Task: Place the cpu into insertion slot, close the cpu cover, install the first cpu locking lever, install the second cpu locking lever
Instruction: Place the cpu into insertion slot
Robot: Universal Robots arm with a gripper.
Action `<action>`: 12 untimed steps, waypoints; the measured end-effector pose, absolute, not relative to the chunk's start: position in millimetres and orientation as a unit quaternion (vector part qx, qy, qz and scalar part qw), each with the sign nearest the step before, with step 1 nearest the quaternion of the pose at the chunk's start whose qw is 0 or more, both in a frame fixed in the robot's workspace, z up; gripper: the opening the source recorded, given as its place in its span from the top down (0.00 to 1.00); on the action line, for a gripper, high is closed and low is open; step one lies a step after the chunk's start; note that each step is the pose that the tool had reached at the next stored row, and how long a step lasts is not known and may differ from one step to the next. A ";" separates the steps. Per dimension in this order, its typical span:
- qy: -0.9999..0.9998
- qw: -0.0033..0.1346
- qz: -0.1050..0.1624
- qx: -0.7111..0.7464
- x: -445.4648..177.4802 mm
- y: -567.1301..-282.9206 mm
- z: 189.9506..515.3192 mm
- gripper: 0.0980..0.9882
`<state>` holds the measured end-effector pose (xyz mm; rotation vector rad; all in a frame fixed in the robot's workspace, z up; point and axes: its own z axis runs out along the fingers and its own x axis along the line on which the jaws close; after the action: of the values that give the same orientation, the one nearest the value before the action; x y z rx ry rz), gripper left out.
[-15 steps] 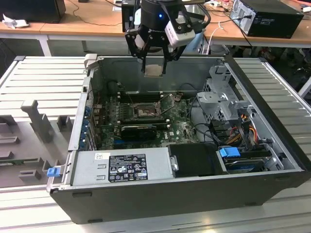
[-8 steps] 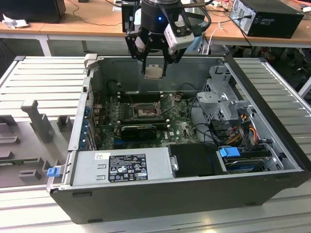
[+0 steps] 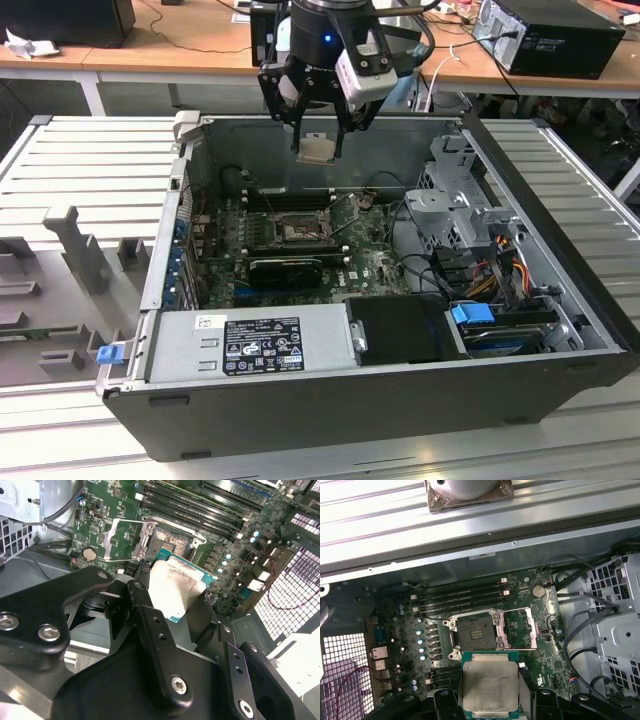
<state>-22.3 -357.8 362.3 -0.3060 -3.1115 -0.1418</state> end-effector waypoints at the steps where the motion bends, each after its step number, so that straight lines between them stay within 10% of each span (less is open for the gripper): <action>1: -0.994 0.006 -0.045 -0.101 -22.3 -357.8 362.3 0.51; 12: -0.991 0.005 -0.045 -0.128 -22.3 -357.8 362.3 0.51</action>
<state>-22.3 -357.8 362.3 -0.4008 -3.1035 -0.1424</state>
